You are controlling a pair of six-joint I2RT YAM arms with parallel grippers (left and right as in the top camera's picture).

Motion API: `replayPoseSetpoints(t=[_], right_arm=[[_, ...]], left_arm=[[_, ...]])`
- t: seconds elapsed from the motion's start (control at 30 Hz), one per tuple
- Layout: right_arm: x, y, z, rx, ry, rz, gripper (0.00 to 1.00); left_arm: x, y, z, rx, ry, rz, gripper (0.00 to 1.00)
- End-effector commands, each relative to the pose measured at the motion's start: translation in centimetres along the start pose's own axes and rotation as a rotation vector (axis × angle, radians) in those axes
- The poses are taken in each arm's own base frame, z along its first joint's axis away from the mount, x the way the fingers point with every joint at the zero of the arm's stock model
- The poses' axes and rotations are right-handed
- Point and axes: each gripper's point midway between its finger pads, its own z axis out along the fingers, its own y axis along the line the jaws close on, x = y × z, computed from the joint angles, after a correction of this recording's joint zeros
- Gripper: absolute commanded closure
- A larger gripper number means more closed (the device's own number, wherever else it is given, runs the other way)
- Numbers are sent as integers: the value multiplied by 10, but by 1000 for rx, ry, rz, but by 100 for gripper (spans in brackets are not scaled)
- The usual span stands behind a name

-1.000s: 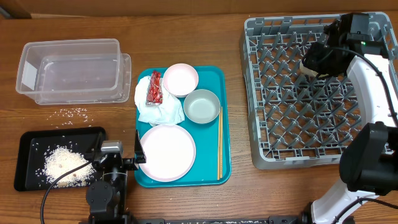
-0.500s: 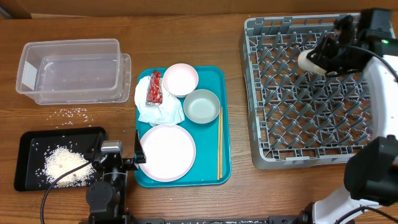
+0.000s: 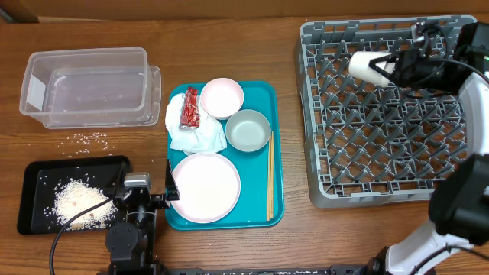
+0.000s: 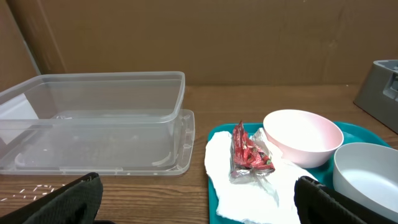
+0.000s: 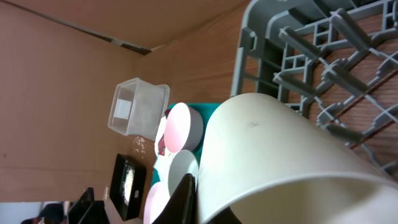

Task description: Sort waste into correct bins and load items into the dishwasher

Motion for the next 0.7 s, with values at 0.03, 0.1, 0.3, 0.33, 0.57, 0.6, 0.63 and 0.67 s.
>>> replayPoseSetpoints(t=[0.03, 0.1, 0.3, 0.33, 0.57, 0.6, 0.63, 0.67], right_arm=[[-3, -25, 6, -87, -16, 81, 96], [-8, -35, 4, -115, -35, 111, 96], [-10, -68, -10, -142, -74, 207, 96], [-10, -70, -12, -162, -79, 215, 96], [-11, -70, -15, -310, -95, 227, 96], [-10, -74, -12, -311, -91, 240, 96], [-8, -77, -11, -312, -89, 251, 96], [-7, -80, -9, -313, -84, 274, 96]], left_arm=[[0, -2, 0, 6, -4, 20, 0], [0, -2, 0, 6, -4, 19, 0], [0, -2, 0, 6, -4, 20, 0], [0, -2, 0, 6, -4, 19, 0], [0, -2, 0, 6, -4, 20, 0], [0, -2, 0, 6, -4, 19, 0], [0, -2, 0, 6, -4, 20, 0], [0, -2, 0, 6, -4, 20, 0]])
